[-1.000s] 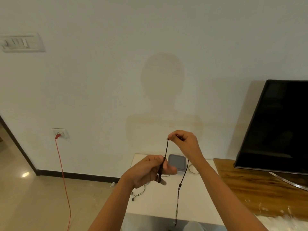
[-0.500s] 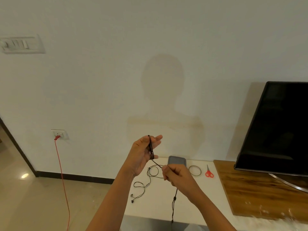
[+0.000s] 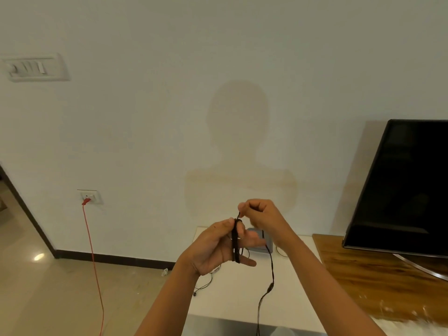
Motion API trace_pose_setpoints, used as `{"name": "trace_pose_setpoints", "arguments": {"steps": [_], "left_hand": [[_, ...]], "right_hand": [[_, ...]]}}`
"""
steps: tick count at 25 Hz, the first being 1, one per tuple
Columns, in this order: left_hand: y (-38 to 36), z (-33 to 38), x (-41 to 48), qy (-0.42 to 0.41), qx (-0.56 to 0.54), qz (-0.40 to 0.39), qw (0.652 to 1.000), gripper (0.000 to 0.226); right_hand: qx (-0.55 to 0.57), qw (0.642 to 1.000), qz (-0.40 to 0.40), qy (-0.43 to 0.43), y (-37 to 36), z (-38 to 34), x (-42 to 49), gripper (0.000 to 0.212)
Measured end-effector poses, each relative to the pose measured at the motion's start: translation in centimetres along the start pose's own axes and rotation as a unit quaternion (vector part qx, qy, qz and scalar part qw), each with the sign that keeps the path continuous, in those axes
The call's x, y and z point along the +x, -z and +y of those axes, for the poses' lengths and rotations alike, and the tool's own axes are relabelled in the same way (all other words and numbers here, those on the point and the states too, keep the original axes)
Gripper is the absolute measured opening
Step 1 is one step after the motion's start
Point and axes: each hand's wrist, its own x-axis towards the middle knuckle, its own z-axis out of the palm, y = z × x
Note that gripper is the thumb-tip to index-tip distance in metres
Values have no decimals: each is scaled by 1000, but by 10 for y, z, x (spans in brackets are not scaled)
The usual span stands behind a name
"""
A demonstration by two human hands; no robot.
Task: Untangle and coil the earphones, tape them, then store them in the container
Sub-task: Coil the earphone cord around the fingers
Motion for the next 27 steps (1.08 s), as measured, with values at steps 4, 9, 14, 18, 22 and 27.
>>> {"name": "trace_pose_setpoints", "arguments": {"steps": [4,9,14,18,22,27], "left_hand": [[-2,9,5,-74,-96,20,992,44],[15,5,15,-89,-8,76,993,36],[17,2,16,-40,203,133,969,35],[11,-1,10,10,322,138,937,39],[17,-11,2,53,353,133,925,40],[18,-16,-3,71,182,75,978,44]], "right_hand": [[88,989,-46,-111,-21,38,-24,30],[20,989,-46,-142,-32,38,-54,42],[-120,969,-116,-184,-17,8,-62,41],[-324,936,-97,-96,1,-12,-61,19],[-371,928,-42,-7,17,-24,-46,9],[-210,977,-7,23,31,4,-10,5]]}}
